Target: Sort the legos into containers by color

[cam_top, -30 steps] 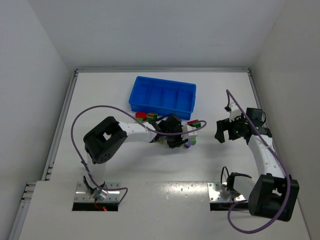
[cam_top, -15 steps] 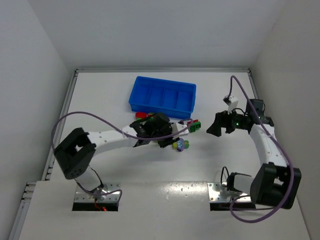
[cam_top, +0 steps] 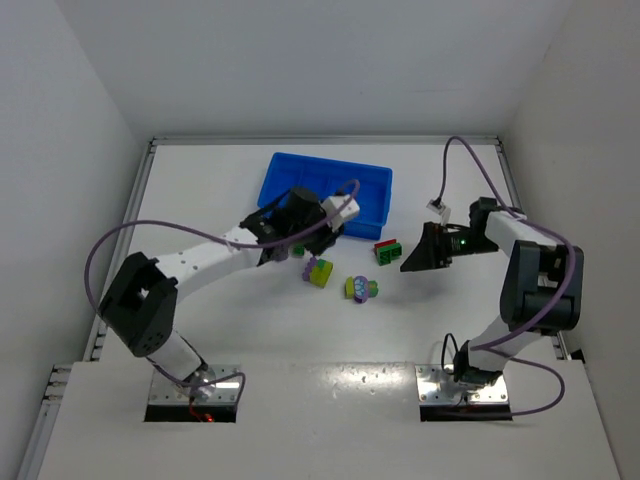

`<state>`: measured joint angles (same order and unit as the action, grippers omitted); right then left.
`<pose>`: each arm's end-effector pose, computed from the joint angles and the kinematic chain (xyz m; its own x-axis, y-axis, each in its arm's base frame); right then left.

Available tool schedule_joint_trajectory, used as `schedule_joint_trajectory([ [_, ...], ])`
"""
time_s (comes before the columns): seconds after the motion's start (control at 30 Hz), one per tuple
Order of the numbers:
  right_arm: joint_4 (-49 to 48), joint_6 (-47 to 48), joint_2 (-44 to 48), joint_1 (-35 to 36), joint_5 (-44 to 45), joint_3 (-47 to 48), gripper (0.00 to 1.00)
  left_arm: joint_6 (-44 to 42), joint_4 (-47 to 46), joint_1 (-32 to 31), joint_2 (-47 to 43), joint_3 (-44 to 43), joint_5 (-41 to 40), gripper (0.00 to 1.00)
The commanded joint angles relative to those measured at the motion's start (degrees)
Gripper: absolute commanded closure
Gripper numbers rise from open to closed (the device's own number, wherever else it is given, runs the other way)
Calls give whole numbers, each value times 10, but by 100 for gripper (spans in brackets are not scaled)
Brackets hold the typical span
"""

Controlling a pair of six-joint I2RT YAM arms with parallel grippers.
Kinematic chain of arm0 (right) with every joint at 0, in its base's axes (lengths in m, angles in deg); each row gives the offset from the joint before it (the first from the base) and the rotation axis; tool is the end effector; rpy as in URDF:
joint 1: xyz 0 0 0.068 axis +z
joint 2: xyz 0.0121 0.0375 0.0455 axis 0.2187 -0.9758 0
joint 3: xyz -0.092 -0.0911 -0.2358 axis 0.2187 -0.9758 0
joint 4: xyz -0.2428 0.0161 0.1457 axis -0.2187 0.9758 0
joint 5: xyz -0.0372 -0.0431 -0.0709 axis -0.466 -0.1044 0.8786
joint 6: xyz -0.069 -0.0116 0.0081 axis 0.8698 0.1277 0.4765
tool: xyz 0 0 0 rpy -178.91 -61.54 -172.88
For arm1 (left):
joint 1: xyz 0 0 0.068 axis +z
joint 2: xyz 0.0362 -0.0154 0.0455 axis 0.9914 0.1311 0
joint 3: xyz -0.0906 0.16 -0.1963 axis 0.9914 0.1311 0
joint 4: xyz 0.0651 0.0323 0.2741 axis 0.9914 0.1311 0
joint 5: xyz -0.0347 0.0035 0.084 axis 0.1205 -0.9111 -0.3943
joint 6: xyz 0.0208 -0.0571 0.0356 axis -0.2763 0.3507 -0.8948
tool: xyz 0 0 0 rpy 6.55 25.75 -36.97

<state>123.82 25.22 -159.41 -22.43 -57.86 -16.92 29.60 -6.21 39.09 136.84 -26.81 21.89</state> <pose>0.2837 0.0025 0.1410 -0.9500 -0.0213 -0.3117 -0.2810 0.4939 0.8228 0.2703 -0.2676 0.2226 -0.2735 0.5338 -0.8002 0.8396 0.5385 0.0722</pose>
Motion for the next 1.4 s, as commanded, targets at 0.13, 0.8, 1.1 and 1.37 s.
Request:
schedule_joint_trajectory([
  [0.13,-43,-3,46,-14,-12,9,1,89,-17,118,107,-175,-116,100],
  [0.8,-254,-185,186,-19,200,-77,1,155,45,225,313,-326,-183,43],
  [1.1,-249,-174,197,-19,200,-77,1,92,45,225,218,-268,-37,25],
  [1.37,-235,-131,216,-14,156,-88,1,-106,152,141,15,-133,214,25],
])
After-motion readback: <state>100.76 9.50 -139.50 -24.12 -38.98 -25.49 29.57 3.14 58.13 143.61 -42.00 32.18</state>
